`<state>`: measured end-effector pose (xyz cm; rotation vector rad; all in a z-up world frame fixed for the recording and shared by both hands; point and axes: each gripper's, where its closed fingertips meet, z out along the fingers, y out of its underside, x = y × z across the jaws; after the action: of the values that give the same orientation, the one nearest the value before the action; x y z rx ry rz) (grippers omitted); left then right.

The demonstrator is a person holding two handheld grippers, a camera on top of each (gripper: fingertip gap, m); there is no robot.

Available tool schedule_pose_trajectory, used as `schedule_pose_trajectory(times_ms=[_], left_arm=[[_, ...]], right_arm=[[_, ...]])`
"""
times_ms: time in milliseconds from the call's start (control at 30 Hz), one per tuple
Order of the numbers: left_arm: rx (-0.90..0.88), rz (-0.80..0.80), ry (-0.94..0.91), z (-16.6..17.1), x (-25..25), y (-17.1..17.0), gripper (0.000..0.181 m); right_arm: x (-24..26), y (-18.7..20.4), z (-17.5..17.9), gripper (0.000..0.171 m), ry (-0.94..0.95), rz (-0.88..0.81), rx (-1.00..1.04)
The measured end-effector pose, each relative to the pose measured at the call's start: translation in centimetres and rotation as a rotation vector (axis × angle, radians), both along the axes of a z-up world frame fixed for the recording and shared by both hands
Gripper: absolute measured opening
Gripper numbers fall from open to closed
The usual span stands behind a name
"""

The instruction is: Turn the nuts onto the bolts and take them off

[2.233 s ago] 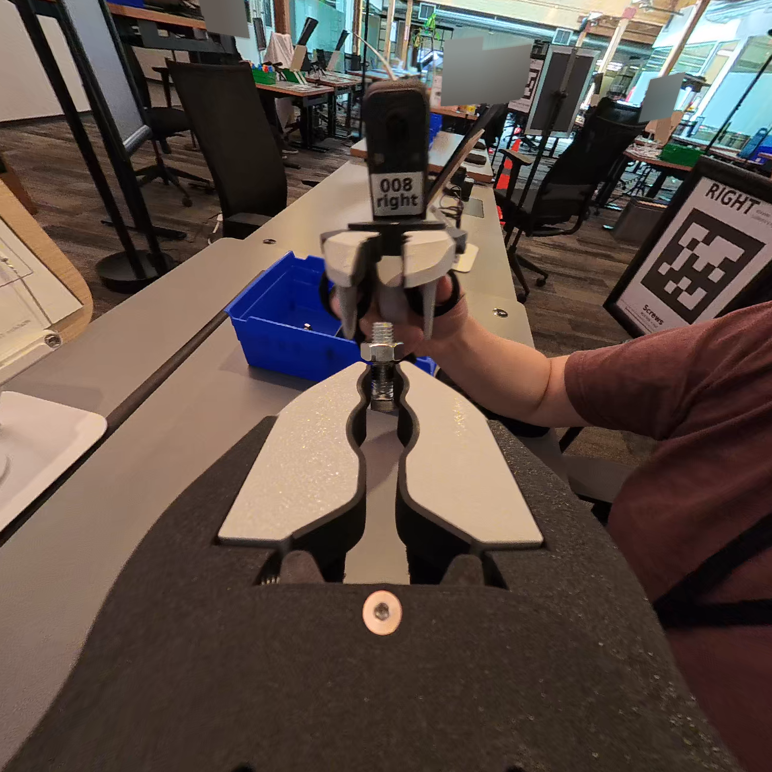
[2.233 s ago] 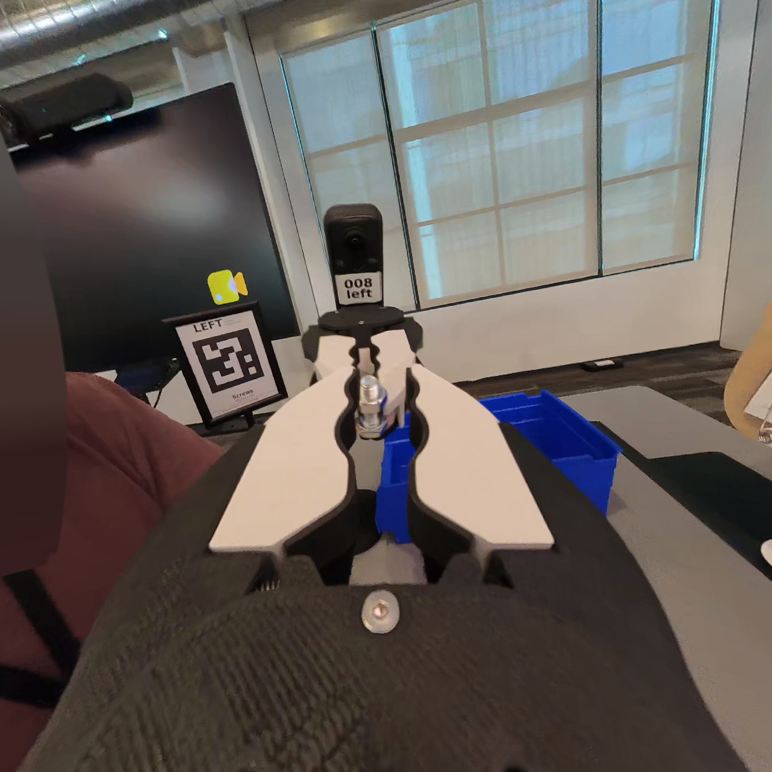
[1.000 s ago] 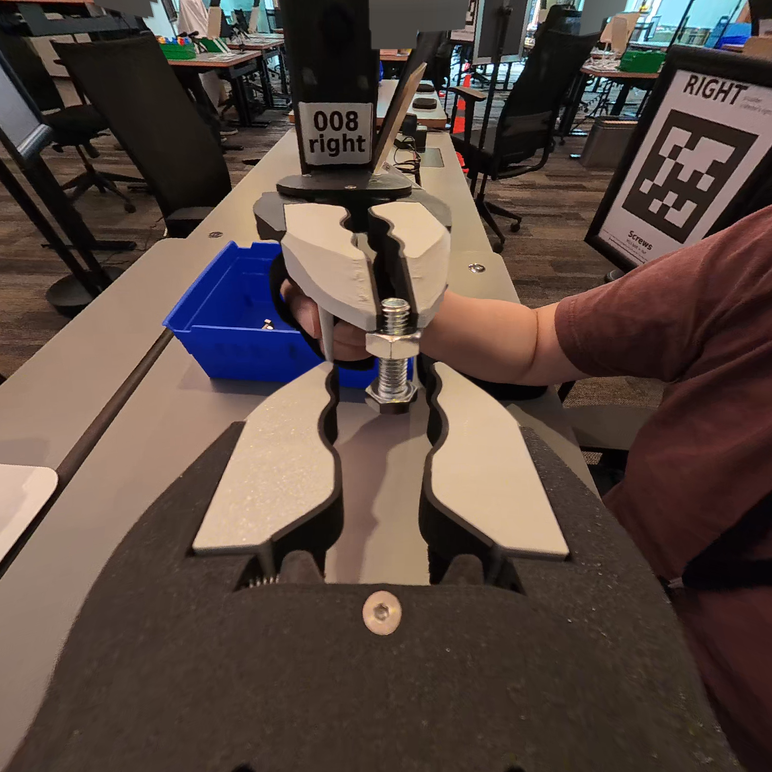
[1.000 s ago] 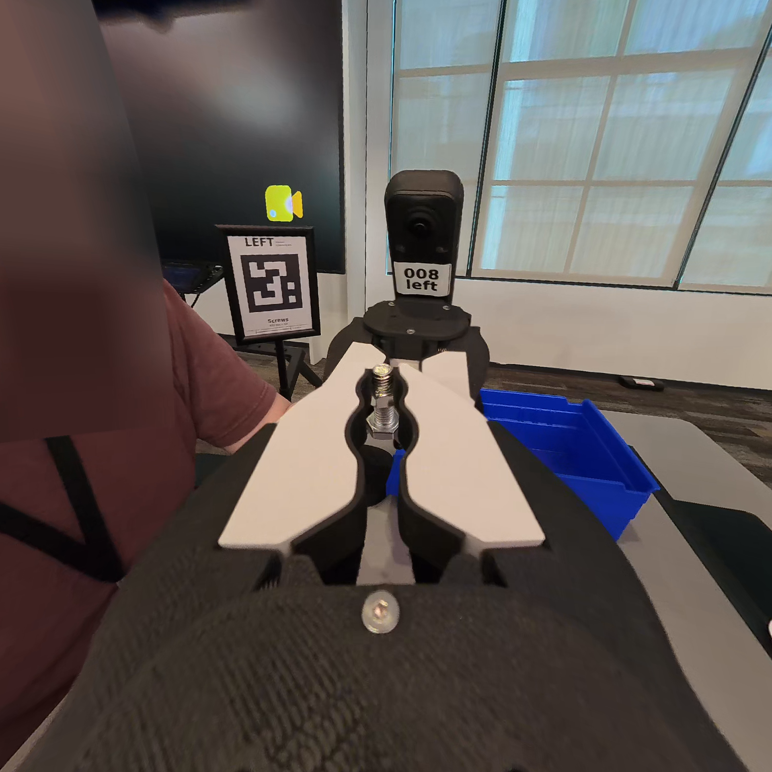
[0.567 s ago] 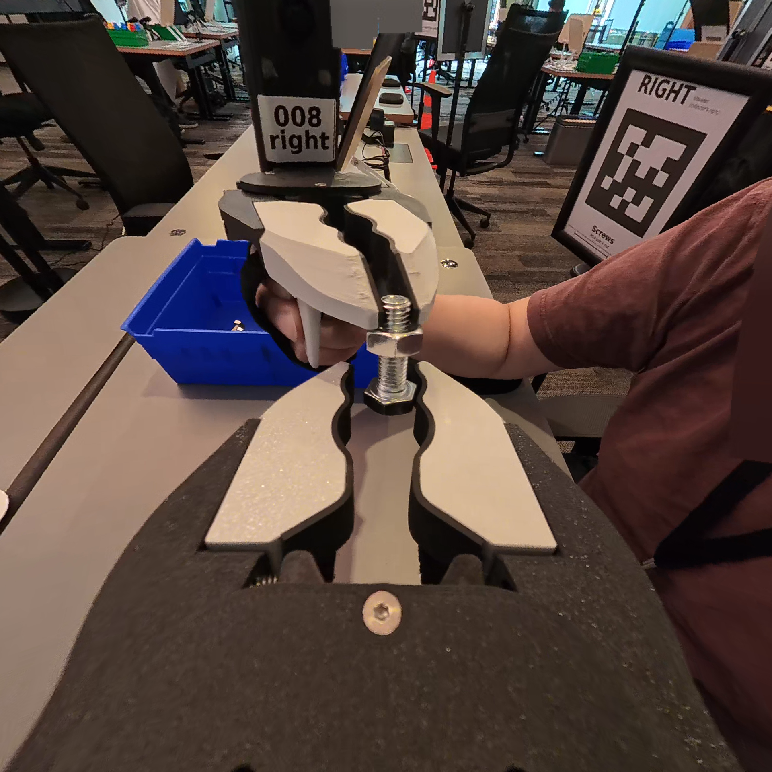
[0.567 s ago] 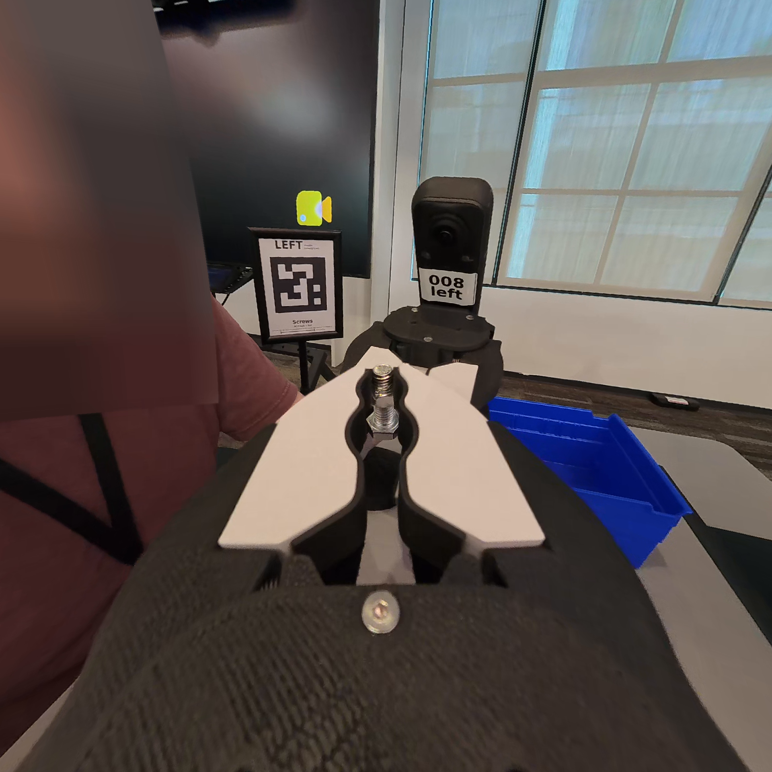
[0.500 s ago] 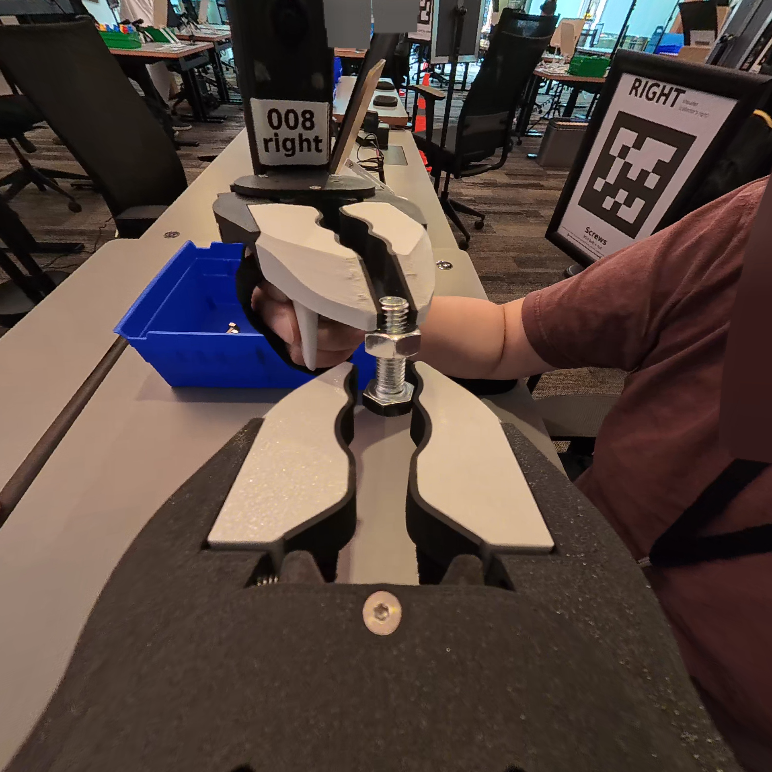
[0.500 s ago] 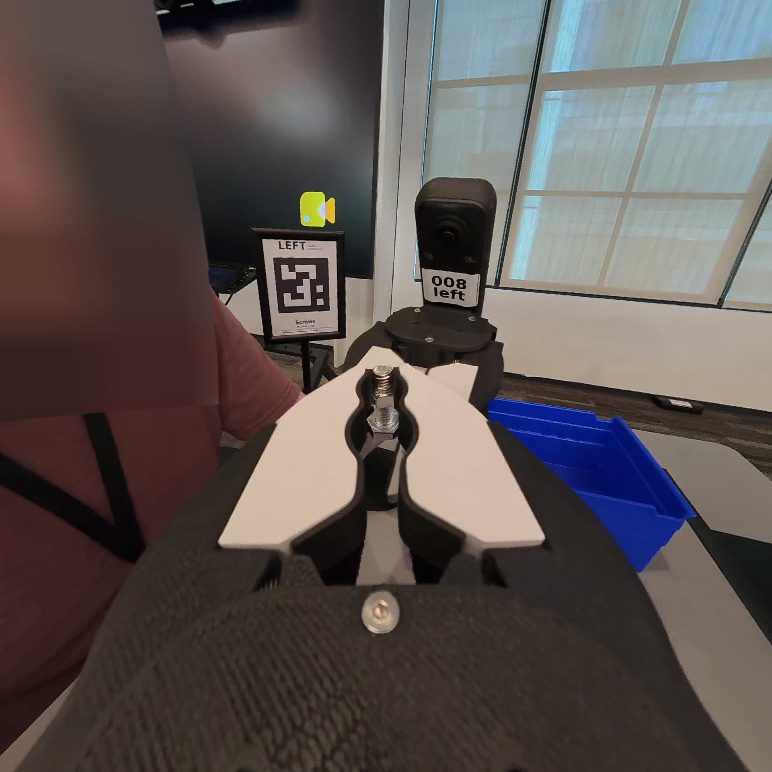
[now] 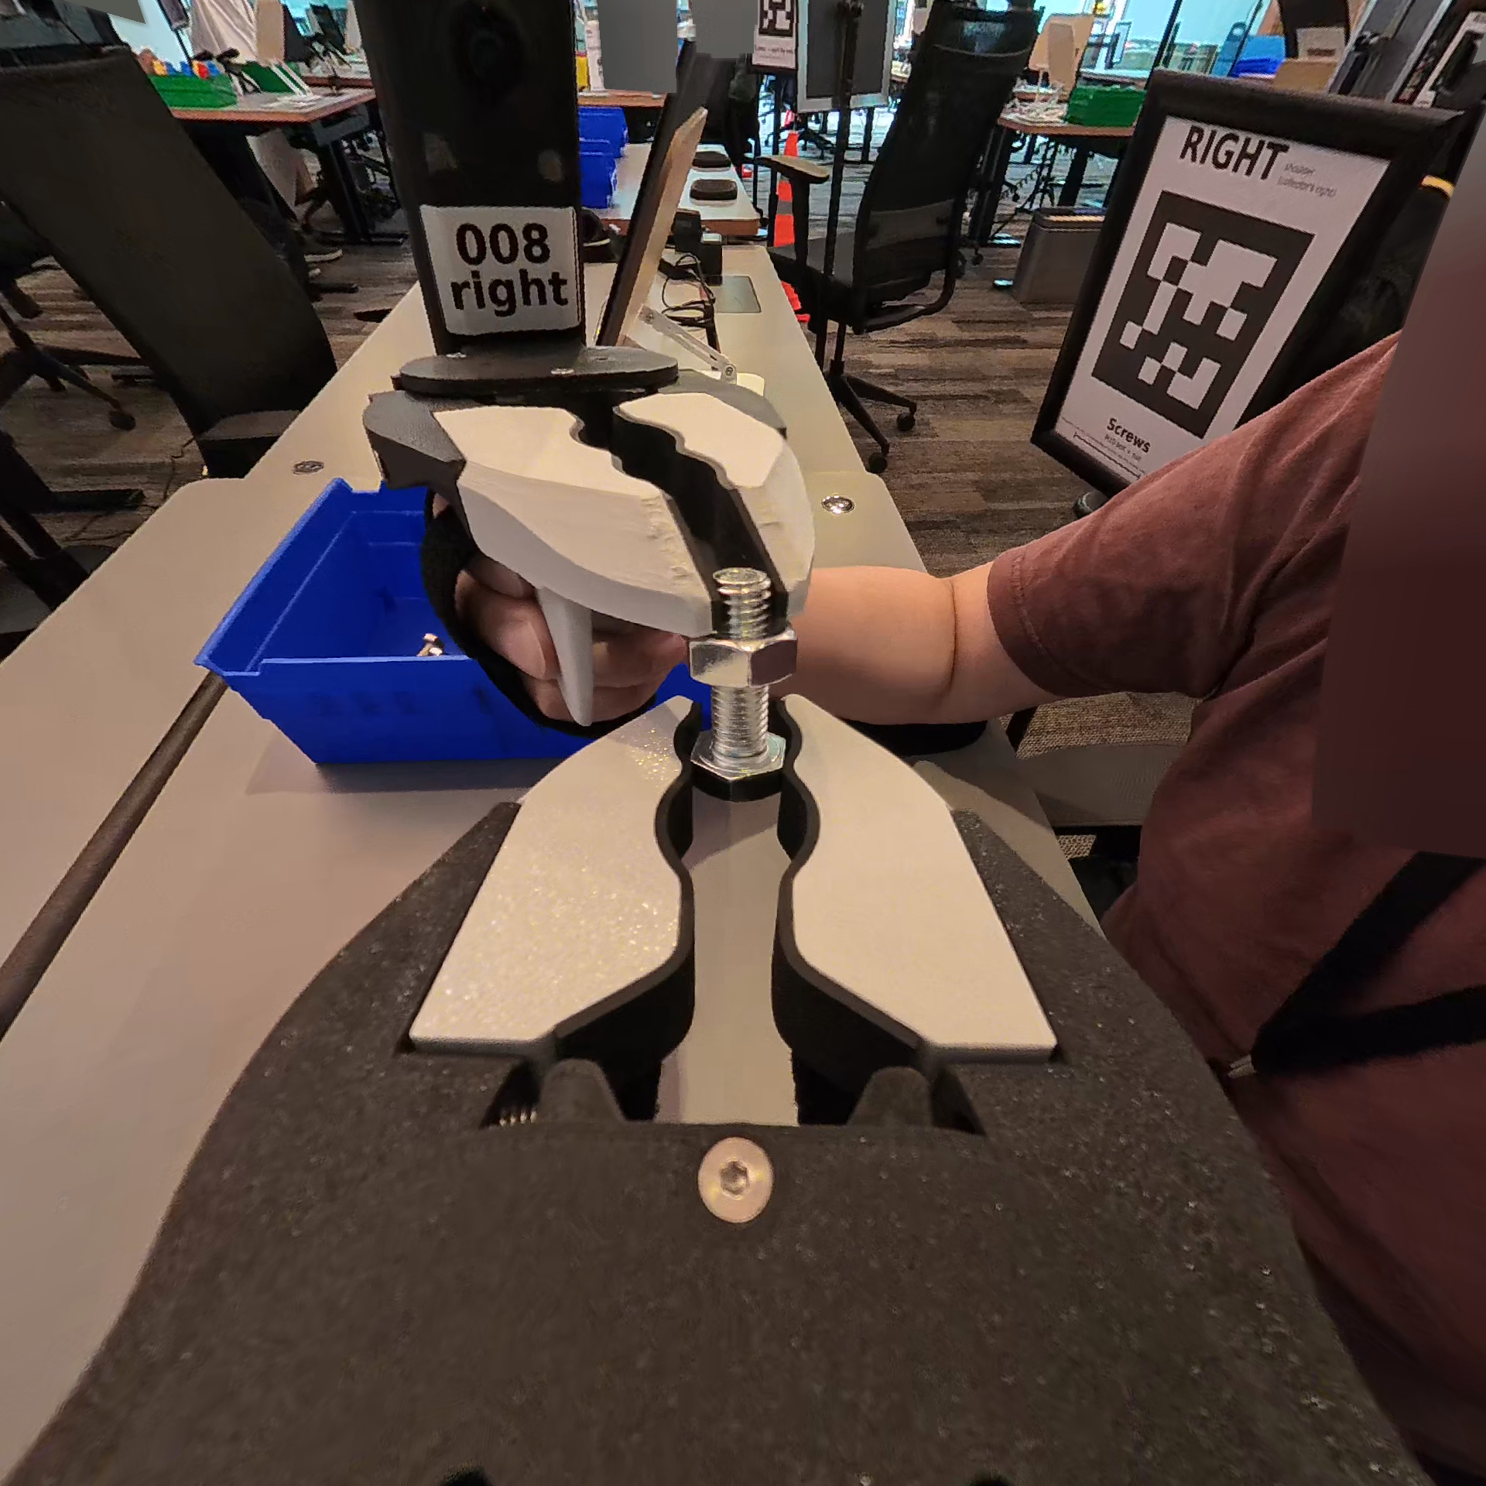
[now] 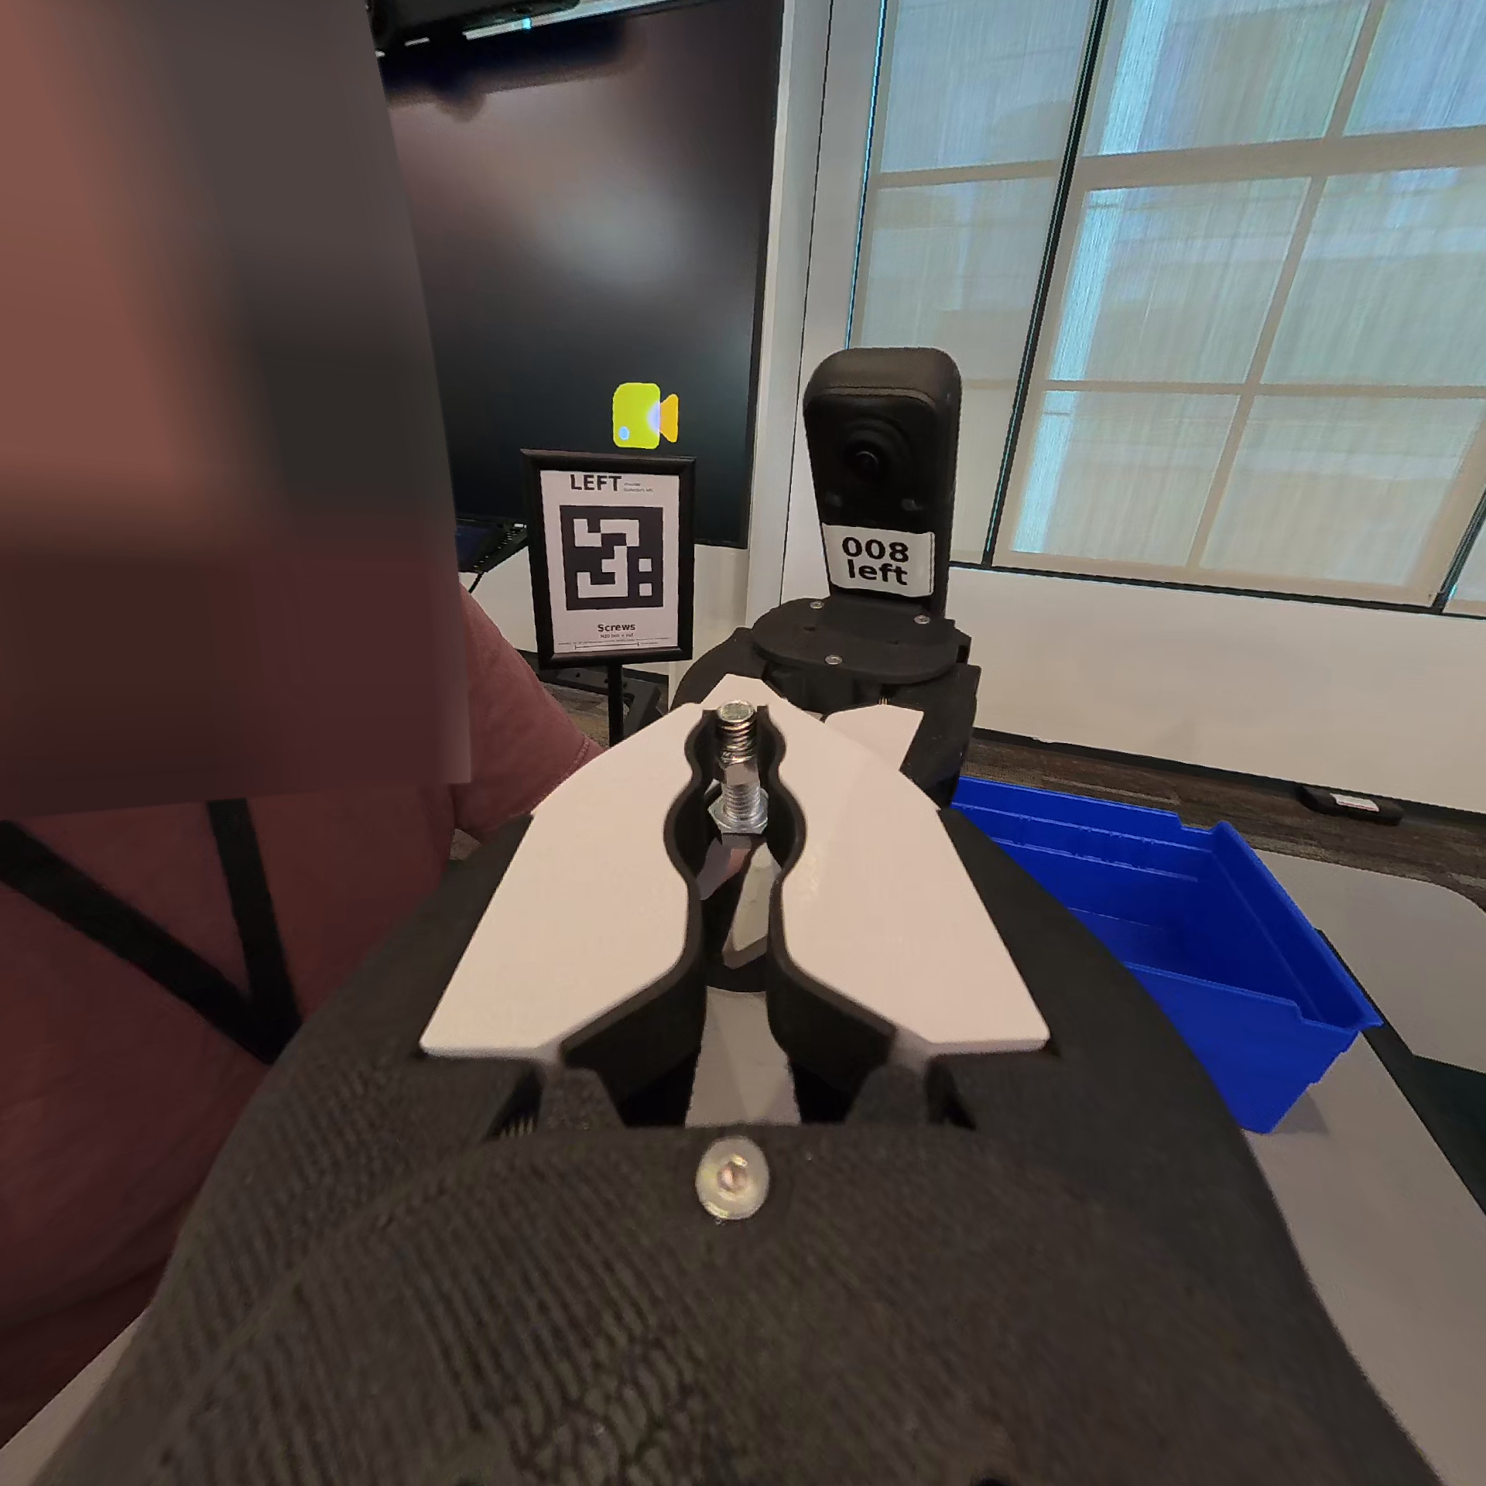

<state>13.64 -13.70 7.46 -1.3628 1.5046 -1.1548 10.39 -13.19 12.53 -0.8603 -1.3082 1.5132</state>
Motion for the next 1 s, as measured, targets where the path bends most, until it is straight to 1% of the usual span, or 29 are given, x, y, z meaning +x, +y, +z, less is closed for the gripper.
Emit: schedule_pose_trajectory(times_ms=[200, 300, 333, 367, 400, 467, 500, 567, 667, 733, 800, 900, 933, 1000], left_arm=[[-0.039, 0.007, 0.021, -0.3, 0.1, 0.1, 0.016], [-0.023, 0.037, 0.003, 0.0, 0.2, 0.6, 0.015], [-0.026, 0.045, -0.001, 0.1, 0.1, 0.7, 0.015], [-0.025, 0.051, -0.003, 0.2, 0.1, 0.8, 0.015], [-0.018, 0.072, -0.005, 0.2, 0.1, 1.2, 0.015], [-0.001, 0.14, -0.007, 0.4, 0.0, 2.1, 0.015], [0.006, 0.171, -0.011, 0.5, 0.0, 2.5, 0.015], [0.014, 0.232, -0.024, 0.8, 0.0, 3.3, 0.015], [0.024, 0.266, -0.06, 1.4, 0.0, 3.5, 0.015], [0.053, 0.306, -0.073, 1.7, -0.1, 3.9, 0.015], [0.072, 0.309, -0.093, 2.1, -0.1, 3.8, 0.015], [0.068, 0.286, -0.143, 3.0, -0.2, 3.4, 0.015], [0.054, 0.279, -0.171, 3.4, -0.4, 3.3, 0.015], [0.005, 0.236, -0.193, 3.9, -0.7, 2.8, 0.015]], right_arm=[[0.0, 0.3, -0.1, 0.01, -0.004, -0.003, -0.013], [0.1, 0.6, 0.1, 0.01, 0.001, -0.018, -0.033], [0.2, 0.8, 0.3, 0.02, 0.009, -0.041, -0.031], [0.2, 1.2, 0.7, 0.039, 0.025, -0.079, -0.035], [0.3, 1.7, 1.1, 0.051, 0.04, -0.12, -0.045], [0.4, 2.6, 1.8, 0.057, 0.044, -0.205, -0.067], [0.3, 2.7, 1.8, 0.062, 0.035, -0.242, -0.055], [-0.2, 3.4, 1.7, 0.065, -0.002, -0.341, -0.029], [-1.0, 4.1, 1.5, 0.064, -0.037, -0.447, -0.041], [-1.4, 4.1, 1.5, 0.062, -0.046, -0.464, -0.068], [-1.4, 4.5, 1.4, 0.06, -0.058, -0.486, -0.09], [-0.4, 4.5, 1.7, 0.059, -0.041, -0.438, -0.099], [0.1, 4.8, 1.8, 0.056, -0.038, -0.43, -0.116], [1.0, 5.5, 2.1, 0.055, -0.021, -0.44, -0.157]])
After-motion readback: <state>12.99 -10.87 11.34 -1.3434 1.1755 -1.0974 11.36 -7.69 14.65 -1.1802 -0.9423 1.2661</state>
